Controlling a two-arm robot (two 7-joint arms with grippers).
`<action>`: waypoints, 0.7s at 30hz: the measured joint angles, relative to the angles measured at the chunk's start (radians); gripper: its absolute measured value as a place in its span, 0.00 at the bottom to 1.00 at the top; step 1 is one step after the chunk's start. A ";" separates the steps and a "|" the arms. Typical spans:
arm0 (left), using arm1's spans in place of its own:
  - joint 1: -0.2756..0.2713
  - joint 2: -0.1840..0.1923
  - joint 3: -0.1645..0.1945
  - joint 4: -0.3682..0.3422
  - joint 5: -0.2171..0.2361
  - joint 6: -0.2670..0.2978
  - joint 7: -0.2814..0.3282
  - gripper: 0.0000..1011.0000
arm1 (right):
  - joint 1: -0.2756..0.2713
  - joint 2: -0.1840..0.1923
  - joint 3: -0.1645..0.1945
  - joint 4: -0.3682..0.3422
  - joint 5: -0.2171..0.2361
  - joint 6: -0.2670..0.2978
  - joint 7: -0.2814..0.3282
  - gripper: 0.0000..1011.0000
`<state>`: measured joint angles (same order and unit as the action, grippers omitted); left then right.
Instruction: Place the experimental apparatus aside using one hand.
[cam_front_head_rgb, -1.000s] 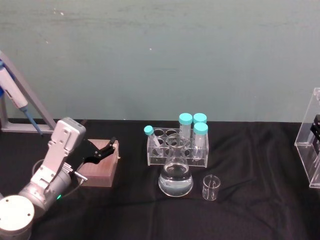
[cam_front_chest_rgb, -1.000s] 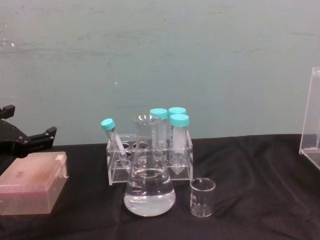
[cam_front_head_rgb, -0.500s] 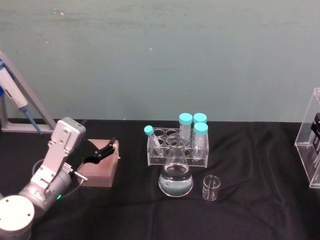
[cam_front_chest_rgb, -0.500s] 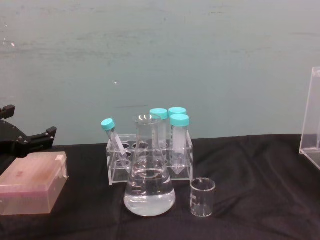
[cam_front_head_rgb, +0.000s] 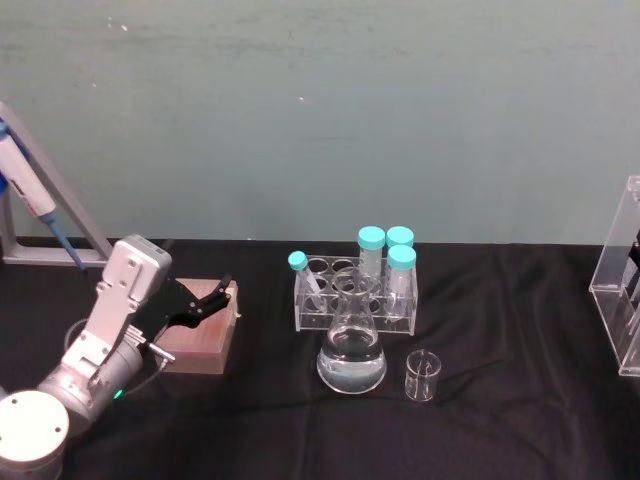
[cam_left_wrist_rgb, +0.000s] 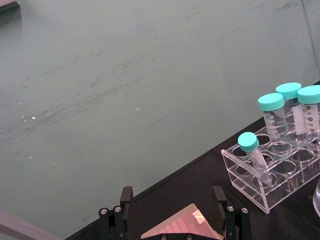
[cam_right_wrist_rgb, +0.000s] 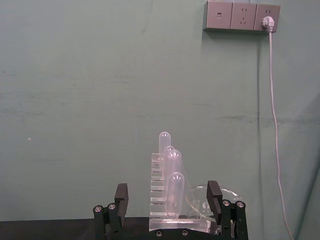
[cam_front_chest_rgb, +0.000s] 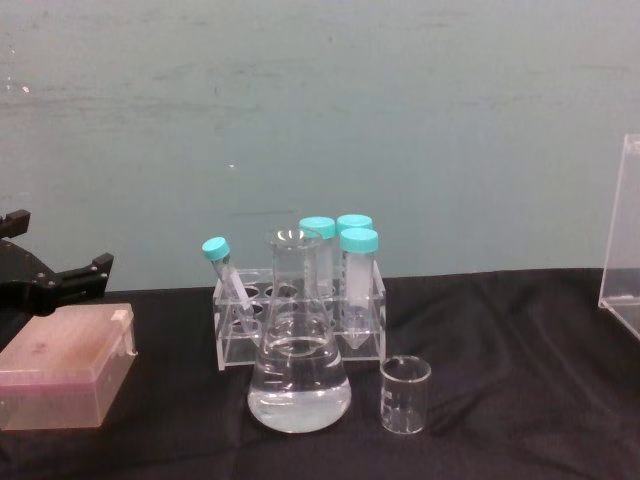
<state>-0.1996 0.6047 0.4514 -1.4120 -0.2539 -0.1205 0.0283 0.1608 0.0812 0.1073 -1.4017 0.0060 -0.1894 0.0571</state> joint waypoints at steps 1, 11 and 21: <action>0.000 0.000 0.000 0.000 0.000 0.000 0.000 0.99 | -0.002 0.000 0.000 -0.003 -0.001 0.000 0.000 0.99; 0.000 0.000 0.000 0.000 0.000 0.000 0.000 0.99 | -0.022 0.000 0.003 -0.043 -0.010 -0.013 -0.001 0.99; 0.000 0.000 0.000 0.000 0.000 0.000 0.000 0.99 | -0.032 0.000 0.004 -0.077 -0.019 -0.037 0.000 0.99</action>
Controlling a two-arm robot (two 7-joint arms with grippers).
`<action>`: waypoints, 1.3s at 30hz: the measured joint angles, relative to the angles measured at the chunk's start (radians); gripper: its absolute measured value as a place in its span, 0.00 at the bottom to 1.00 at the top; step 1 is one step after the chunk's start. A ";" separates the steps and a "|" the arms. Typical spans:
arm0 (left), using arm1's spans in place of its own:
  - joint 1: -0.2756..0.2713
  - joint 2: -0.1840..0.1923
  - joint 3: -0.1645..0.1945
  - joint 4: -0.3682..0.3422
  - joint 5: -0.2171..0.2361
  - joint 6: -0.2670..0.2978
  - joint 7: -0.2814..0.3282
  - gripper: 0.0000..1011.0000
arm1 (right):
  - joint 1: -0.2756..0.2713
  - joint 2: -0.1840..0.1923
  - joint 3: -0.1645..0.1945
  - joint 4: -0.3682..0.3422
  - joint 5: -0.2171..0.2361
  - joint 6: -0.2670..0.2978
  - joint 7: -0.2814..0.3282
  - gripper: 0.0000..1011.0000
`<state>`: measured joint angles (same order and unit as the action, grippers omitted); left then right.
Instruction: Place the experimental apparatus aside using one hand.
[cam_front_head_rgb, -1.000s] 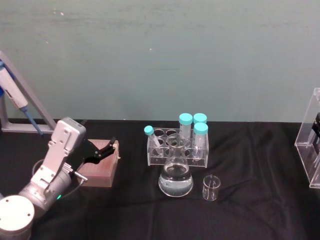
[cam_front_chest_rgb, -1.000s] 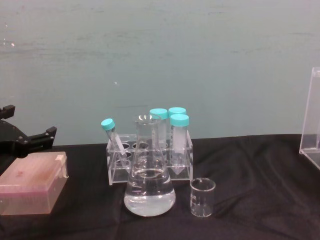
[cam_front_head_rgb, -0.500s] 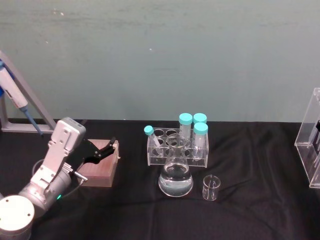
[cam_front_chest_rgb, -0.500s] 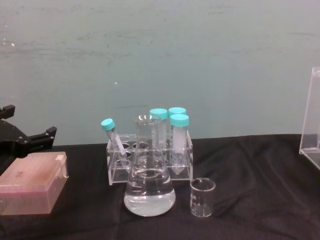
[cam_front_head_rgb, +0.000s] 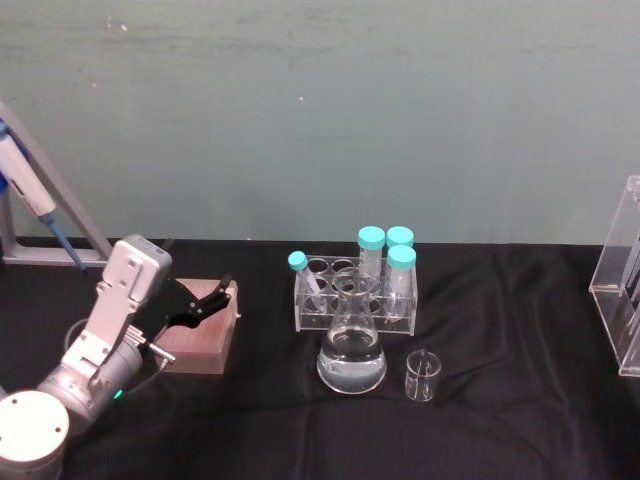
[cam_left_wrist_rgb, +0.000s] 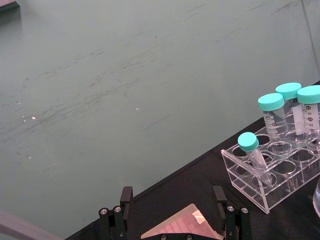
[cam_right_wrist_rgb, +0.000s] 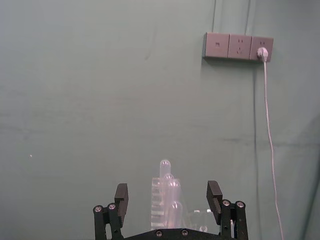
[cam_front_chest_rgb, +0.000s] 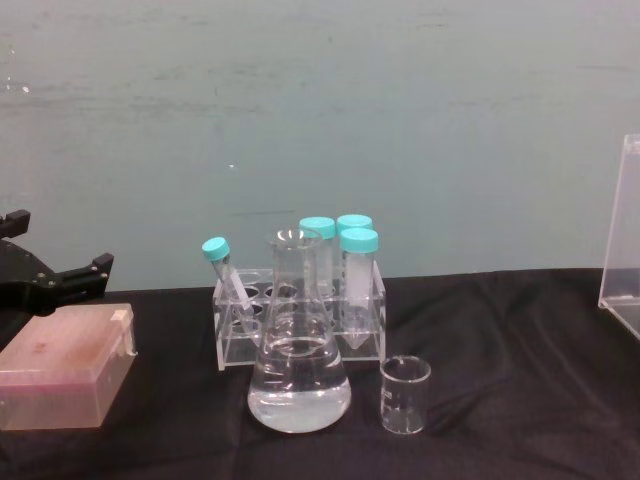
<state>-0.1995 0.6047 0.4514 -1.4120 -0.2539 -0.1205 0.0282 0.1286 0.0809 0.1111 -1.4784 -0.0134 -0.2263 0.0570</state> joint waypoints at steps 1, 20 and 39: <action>0.000 0.000 0.000 0.000 0.000 0.000 0.000 0.99 | 0.000 0.001 -0.001 -0.003 -0.002 -0.006 0.002 0.99; 0.000 0.000 0.000 0.000 0.000 0.000 0.000 0.99 | 0.021 0.063 -0.052 -0.010 0.005 -0.083 0.099 0.99; 0.000 0.000 0.000 0.000 0.000 0.000 0.000 0.99 | 0.080 0.173 -0.140 0.053 0.151 -0.087 0.306 0.99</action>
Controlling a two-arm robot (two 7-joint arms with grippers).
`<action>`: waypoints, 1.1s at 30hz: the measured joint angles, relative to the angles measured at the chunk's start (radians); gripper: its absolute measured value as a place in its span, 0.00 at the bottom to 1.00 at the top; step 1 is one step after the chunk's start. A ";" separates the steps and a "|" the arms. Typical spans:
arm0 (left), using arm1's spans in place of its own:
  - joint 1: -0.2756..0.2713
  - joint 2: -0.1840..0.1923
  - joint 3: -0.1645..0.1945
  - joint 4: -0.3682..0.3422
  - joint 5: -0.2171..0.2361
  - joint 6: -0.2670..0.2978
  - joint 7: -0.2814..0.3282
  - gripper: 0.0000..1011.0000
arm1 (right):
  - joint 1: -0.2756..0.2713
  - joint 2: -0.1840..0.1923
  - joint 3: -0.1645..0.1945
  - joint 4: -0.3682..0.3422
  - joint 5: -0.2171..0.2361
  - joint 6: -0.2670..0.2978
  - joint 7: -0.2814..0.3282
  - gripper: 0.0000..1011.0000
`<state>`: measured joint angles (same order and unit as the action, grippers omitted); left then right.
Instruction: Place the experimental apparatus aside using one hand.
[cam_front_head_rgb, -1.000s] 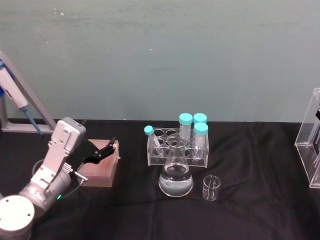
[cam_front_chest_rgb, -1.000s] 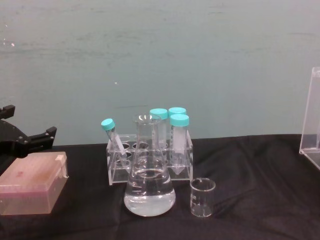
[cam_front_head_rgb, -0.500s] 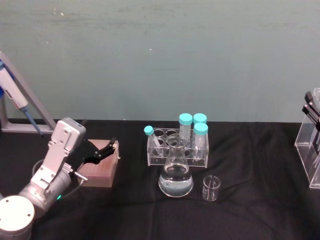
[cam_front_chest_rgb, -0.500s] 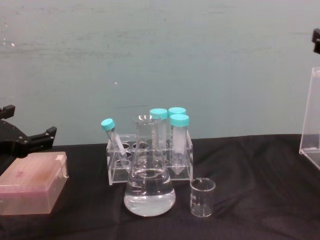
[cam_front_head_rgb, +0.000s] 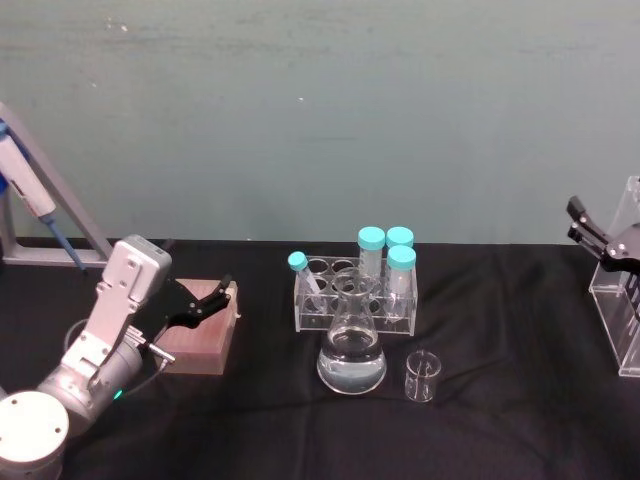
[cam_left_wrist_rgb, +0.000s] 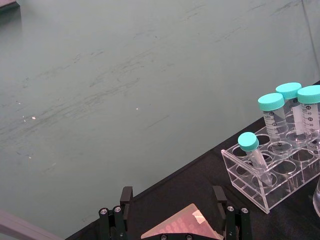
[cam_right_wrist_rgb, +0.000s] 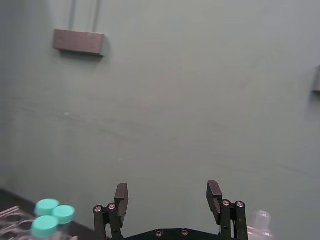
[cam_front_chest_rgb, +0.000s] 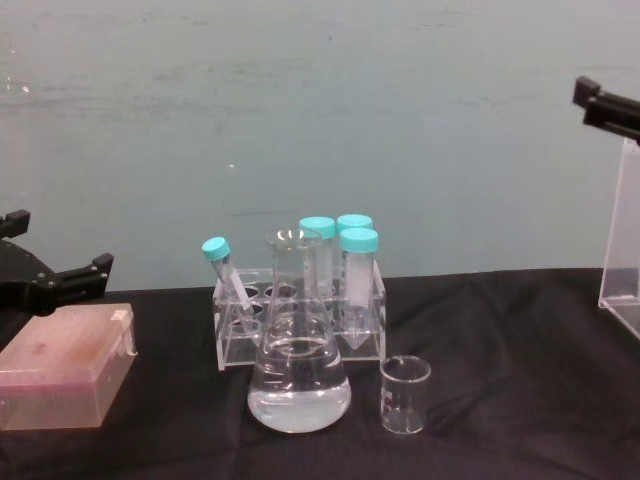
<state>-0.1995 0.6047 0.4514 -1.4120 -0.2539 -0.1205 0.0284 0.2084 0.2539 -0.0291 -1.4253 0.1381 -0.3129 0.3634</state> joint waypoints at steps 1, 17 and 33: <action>0.000 0.000 0.000 0.000 0.000 0.000 0.000 0.99 | 0.003 0.004 -0.004 0.004 0.006 0.000 0.009 0.99; 0.000 0.000 0.000 0.000 0.000 0.000 0.000 0.99 | 0.065 0.096 -0.090 0.113 0.148 0.044 0.222 0.99; 0.000 0.000 0.000 0.000 0.000 0.000 0.000 0.99 | 0.120 0.162 -0.188 0.183 0.152 0.087 0.310 0.99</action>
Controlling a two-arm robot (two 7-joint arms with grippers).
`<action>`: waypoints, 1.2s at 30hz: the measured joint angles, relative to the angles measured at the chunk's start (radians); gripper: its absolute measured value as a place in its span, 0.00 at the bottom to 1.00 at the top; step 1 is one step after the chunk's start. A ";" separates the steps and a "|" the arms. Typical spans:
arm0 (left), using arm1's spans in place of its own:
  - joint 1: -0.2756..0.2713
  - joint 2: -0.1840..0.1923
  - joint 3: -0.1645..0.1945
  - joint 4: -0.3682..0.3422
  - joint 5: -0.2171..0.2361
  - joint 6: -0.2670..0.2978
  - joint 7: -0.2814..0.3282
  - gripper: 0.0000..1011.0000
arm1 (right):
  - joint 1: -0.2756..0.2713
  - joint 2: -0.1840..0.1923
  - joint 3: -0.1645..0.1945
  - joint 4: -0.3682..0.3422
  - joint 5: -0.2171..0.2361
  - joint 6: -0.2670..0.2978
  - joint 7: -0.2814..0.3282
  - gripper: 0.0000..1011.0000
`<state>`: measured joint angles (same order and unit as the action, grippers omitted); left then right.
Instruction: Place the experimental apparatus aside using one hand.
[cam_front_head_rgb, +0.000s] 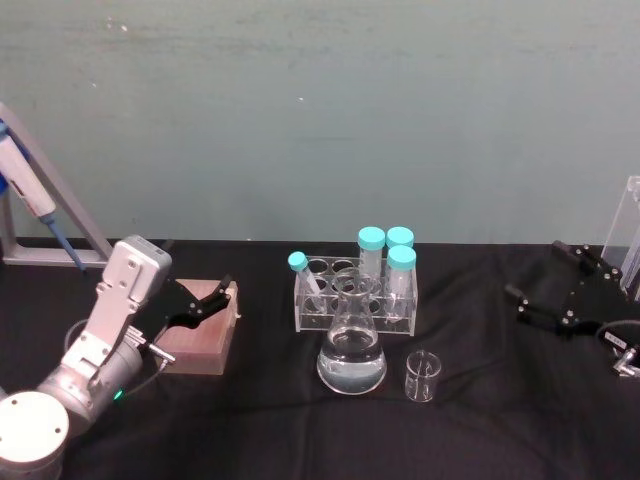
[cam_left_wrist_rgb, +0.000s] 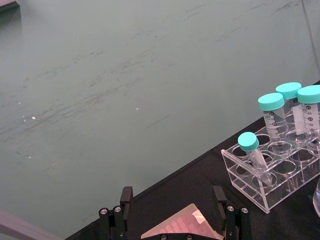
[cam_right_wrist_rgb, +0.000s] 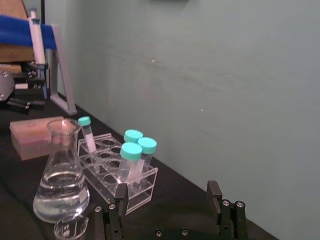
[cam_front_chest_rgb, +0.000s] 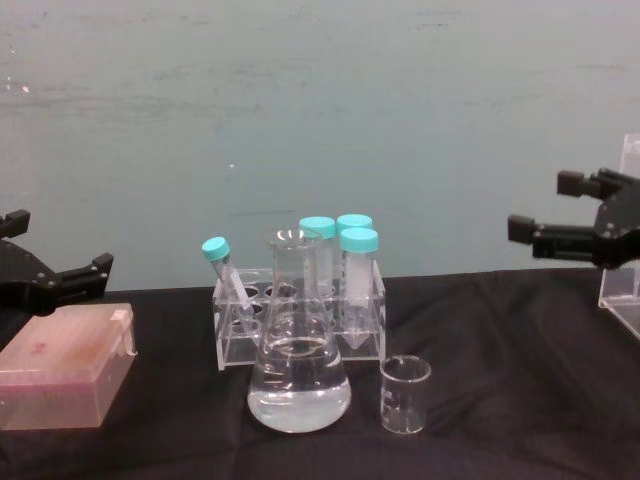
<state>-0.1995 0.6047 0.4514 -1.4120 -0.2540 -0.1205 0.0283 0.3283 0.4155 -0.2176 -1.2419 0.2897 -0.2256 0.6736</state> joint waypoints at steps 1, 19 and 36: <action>0.000 0.000 0.000 0.000 0.000 0.000 0.000 0.99 | 0.005 0.003 -0.010 0.006 -0.003 0.002 0.003 0.99; 0.000 0.000 0.000 0.000 0.000 0.000 0.000 0.99 | 0.070 0.010 -0.111 0.096 -0.006 0.010 0.049 0.99; 0.000 0.000 0.000 0.000 0.000 0.000 0.000 0.99 | 0.147 -0.008 -0.209 0.198 0.000 0.004 0.104 0.99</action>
<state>-0.1995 0.6047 0.4514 -1.4120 -0.2539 -0.1205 0.0283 0.4749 0.4078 -0.4268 -1.0437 0.2896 -0.2215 0.7780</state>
